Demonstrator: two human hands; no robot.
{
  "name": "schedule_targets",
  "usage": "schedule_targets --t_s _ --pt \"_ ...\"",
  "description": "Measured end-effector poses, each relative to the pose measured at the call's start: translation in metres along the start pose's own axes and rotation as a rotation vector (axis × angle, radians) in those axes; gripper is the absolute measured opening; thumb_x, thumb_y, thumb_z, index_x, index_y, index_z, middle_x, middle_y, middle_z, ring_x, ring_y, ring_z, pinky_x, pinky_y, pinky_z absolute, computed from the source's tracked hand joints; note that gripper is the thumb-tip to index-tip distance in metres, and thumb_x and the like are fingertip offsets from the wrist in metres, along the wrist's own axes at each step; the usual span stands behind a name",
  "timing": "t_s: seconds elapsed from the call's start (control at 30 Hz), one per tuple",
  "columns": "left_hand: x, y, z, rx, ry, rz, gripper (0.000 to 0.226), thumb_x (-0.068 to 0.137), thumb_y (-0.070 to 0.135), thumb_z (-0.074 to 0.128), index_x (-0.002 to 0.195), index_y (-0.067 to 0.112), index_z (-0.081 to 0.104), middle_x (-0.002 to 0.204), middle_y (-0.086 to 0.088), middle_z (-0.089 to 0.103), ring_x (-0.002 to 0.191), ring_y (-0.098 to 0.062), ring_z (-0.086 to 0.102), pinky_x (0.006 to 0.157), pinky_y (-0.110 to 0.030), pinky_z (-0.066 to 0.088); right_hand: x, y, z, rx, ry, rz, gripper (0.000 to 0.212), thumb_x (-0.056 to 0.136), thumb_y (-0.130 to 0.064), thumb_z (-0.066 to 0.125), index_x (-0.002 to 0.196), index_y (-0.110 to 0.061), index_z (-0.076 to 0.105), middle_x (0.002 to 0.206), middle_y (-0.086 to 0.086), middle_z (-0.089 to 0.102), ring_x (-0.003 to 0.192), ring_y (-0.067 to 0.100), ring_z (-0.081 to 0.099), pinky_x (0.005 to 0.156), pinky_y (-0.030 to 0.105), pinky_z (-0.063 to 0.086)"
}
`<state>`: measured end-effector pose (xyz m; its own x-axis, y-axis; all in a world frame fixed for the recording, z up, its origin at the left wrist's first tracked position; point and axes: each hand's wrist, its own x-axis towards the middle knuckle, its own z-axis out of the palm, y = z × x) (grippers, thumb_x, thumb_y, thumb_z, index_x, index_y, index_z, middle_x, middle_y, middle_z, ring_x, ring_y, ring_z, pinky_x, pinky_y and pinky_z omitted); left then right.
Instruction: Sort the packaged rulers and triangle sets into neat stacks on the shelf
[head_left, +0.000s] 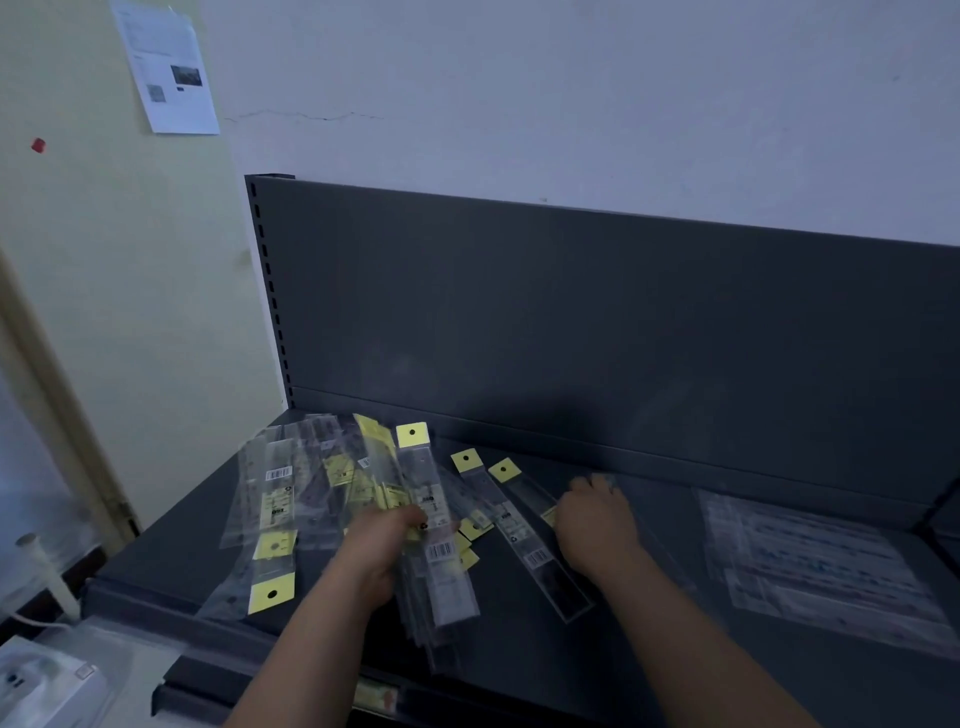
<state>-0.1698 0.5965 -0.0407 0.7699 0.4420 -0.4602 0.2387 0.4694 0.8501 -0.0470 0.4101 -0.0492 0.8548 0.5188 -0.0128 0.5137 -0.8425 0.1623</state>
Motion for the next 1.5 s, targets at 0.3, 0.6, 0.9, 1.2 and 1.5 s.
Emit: schedule_targets --t_s 0.3,0.6,0.9,1.2,1.5 --pt "0.018 0.003 0.031 0.119 -0.047 -0.056 0.013 0.093 -0.002 0.049 0.101 0.001 0.059 0.082 -0.016 0.068 0.065 -0.027 0.066 0.049 -0.032 0.052 -0.001 -0.014 -0.011 0.227 0.016 0.11 0.029 0.091 -0.001 0.046 0.065 -0.013 0.038 0.108 0.009 0.066 0.098 0.021 0.063 0.067 0.024 0.039" --pt "0.017 0.014 -0.004 0.245 0.069 -0.063 0.014 0.091 -0.008 0.044 0.092 -0.002 0.055 0.082 -0.021 0.061 0.068 -0.033 0.06 0.056 -0.036 0.049 0.009 -0.026 -0.016 0.542 -0.142 0.324 0.019 0.081 -0.018 0.059 0.069 -0.013 0.046 0.069 -0.001 0.048 0.075 0.022 0.053 0.059 0.022 0.039" --pt "0.008 0.024 -0.019 0.247 -0.012 -0.079 0.014 0.092 -0.007 0.045 0.096 -0.003 0.057 0.08 -0.019 0.063 0.067 -0.031 0.062 0.053 -0.034 0.049 -0.007 -0.046 -0.036 0.404 -0.349 0.347 0.028 0.075 -0.024 0.071 0.092 -0.011 0.053 0.095 0.004 0.061 0.095 0.023 0.065 0.073 0.029 0.05" --pt "0.001 0.028 -0.029 0.202 -0.065 -0.044 0.019 0.092 -0.006 0.046 0.106 -0.005 0.058 0.089 -0.022 0.065 0.074 -0.034 0.064 0.06 -0.038 0.053 -0.009 -0.05 -0.036 0.468 -0.395 0.476 0.022 0.079 -0.018 0.07 0.098 -0.009 0.062 0.092 0.007 0.064 0.096 0.025 0.065 0.071 0.028 0.048" --pt "0.004 0.025 -0.023 0.062 -0.071 -0.067 0.024 0.088 -0.001 0.062 0.111 -0.004 0.057 0.097 -0.024 0.066 0.077 -0.036 0.067 0.061 -0.043 0.057 -0.027 -0.061 -0.046 1.735 -0.062 0.426 0.004 0.088 0.0 0.062 0.087 -0.003 0.064 0.081 0.014 0.069 0.065 0.021 0.065 0.06 0.033 0.055"
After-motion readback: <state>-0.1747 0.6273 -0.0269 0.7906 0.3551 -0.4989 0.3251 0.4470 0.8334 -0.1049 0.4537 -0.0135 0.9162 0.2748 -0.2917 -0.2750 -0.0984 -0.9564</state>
